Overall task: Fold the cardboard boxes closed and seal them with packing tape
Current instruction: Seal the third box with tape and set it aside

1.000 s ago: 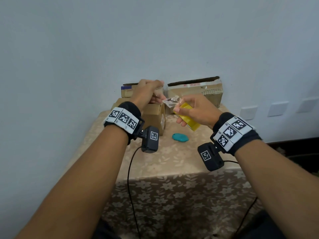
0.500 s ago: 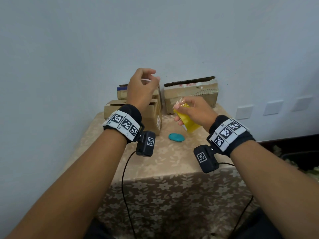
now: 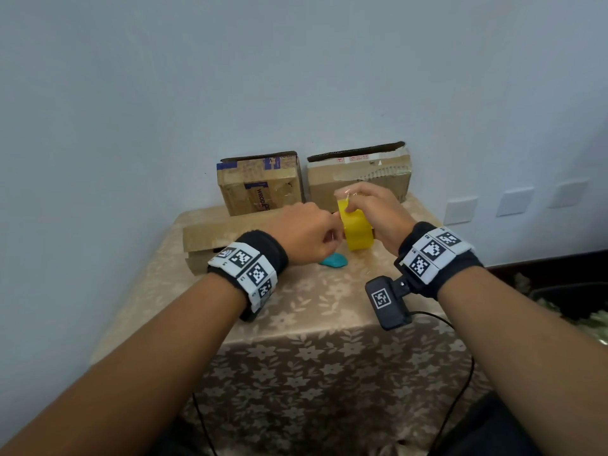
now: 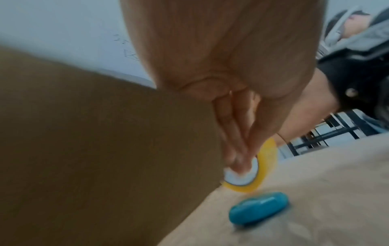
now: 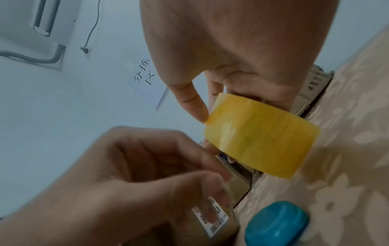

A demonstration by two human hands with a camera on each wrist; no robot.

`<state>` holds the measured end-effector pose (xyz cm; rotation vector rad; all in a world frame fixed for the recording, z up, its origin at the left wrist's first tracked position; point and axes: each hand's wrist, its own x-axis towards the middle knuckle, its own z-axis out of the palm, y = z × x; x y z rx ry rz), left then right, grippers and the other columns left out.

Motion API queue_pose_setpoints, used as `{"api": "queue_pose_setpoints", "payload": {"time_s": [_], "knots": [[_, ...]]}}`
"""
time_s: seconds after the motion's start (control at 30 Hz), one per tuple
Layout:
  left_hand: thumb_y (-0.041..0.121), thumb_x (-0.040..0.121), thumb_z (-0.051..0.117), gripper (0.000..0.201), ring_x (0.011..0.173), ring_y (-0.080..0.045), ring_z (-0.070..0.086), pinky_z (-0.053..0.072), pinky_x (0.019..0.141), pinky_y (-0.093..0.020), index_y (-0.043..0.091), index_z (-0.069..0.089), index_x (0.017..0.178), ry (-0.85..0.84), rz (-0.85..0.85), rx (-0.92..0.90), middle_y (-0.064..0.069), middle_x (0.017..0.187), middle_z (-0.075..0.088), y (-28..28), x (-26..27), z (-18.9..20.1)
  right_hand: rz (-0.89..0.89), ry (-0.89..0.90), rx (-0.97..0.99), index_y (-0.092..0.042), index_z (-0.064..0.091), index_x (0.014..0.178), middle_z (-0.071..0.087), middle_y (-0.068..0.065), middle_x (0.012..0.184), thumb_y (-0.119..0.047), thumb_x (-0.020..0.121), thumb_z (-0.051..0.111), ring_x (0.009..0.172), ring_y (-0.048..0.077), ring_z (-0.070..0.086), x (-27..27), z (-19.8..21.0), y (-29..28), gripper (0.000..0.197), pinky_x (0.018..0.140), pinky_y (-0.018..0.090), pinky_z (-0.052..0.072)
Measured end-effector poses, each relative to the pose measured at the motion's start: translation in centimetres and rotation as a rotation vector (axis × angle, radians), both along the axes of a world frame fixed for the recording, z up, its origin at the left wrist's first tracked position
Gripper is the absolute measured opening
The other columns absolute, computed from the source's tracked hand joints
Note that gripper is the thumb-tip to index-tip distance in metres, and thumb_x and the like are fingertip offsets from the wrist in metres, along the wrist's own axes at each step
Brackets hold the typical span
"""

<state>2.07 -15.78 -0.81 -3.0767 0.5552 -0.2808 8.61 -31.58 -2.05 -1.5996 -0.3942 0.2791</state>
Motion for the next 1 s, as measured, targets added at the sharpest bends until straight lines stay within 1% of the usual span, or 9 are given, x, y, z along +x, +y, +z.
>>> {"api": "queue_pose_setpoints", "payload": {"time_s": [0.07,0.13,0.27,0.43,0.53,0.63,0.73,0.87,1.0], "knots": [[0.04,0.095,0.06,0.022,0.091,-0.018,0.068,0.058,0.079,-0.04,0.029,0.072,0.109,0.112,0.123,0.117,0.007,0.105,0.072,-0.5,0.2,-0.4,0.038,0.021,0.037,-0.008,0.069,0.116,0.075,0.021,0.097,0.006,0.09,0.05,0.073,0.025,0.074,0.1,0.0,-0.1,0.035,0.062,0.037,0.061],[0.05,0.097,0.057,0.037,0.106,-0.022,0.064,0.055,0.088,-0.04,0.027,0.067,0.124,0.197,0.213,0.209,0.002,0.12,0.066,-0.9,0.3,-1.0,0.071,0.03,0.074,-0.009,0.068,0.117,0.074,0.028,0.098,0.007,0.092,0.05,0.073,0.033,0.072,-0.1,0.0,-0.2,0.034,0.067,0.041,0.063],[0.045,0.099,0.058,0.04,0.124,-0.023,0.056,0.05,0.098,-0.04,0.031,0.058,0.137,0.237,0.16,0.253,0.003,0.138,0.058,-0.8,0.6,-1.6,0.121,0.045,0.14,-0.008,0.067,0.115,0.071,0.033,0.099,0.009,0.093,0.048,0.072,0.036,0.069,-0.4,0.0,-0.3,0.034,0.062,0.04,0.062],[0.04,0.089,0.074,0.041,0.104,-0.019,0.058,0.051,0.086,-0.035,0.029,0.064,0.128,0.248,0.19,0.22,0.004,0.119,0.062,-0.9,0.4,-1.4,0.142,0.008,0.112,-0.012,0.064,0.124,0.075,0.025,0.1,0.009,0.094,0.049,0.08,0.031,0.073,-0.1,-0.2,-0.1,0.039,0.065,0.034,0.06],[0.031,0.091,0.07,0.025,0.094,-0.019,0.059,0.054,0.083,-0.038,0.024,0.059,0.112,0.23,0.262,0.076,0.003,0.106,0.06,-0.4,0.1,-0.7,0.117,-0.011,0.11,-0.017,0.065,0.121,0.077,0.021,0.1,0.007,0.094,0.05,0.091,0.032,0.076,0.2,-0.3,0.0,0.039,0.077,0.04,0.06],[0.025,0.099,0.06,0.02,0.086,-0.022,0.068,0.059,0.072,-0.037,0.021,0.05,0.116,0.26,0.334,-0.237,-0.004,0.104,0.066,0.7,-0.1,-0.2,0.078,-0.019,0.123,-0.021,0.066,0.117,0.077,0.02,0.101,0.006,0.095,0.051,0.089,0.025,0.076,0.5,-0.5,-0.2,0.038,0.072,0.033,0.059],[0.022,0.106,0.048,0.02,0.076,-0.014,0.068,0.05,0.054,-0.022,0.021,0.052,0.126,0.237,0.343,-0.58,-0.001,0.097,0.067,1.5,-0.3,0.4,0.069,-0.023,0.112,-0.022,0.066,0.121,0.077,0.017,0.105,0.005,0.096,0.053,0.093,0.024,0.076,0.6,-0.7,0.0,0.039,0.075,0.036,0.058],[0.022,0.109,0.043,0.019,0.066,-0.016,0.063,0.047,0.046,-0.023,0.017,0.053,0.124,0.233,0.33,-0.971,-0.009,0.095,0.065,1.4,-0.4,1.3,0.083,-0.045,0.091,-0.024,0.069,0.12,0.076,0.015,0.11,0.005,0.095,0.057,0.101,0.027,0.075,0.6,-0.9,0.5,0.04,0.086,0.045,0.056],[0.025,0.109,0.042,0.018,0.05,-0.015,0.055,0.039,0.038,-0.022,0.016,0.056,0.117,0.2,0.333,-1.111,-0.01,0.083,0.063,1.8,-0.5,1.5,0.108,-0.035,0.092,-0.022,0.067,0.124,0.077,0.014,0.107,0.004,0.096,0.057,0.106,0.034,0.073,0.5,-0.9,0.7,0.04,0.088,0.048,0.057]]}}
